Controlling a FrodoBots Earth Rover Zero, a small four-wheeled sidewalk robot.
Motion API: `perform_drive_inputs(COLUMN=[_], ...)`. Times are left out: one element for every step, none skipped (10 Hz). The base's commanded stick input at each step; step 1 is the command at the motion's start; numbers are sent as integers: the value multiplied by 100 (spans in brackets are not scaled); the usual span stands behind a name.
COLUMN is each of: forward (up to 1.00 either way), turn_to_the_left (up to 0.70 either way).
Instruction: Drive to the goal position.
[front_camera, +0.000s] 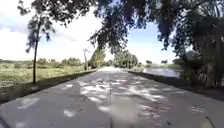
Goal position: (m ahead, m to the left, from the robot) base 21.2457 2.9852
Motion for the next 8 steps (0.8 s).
perform_drive_inputs(forward=[70, 70, 70, 70, 70, 70, 70, 70], turn_to_the_left=[0, 0, 0, 0, 0, 0, 0, 0])
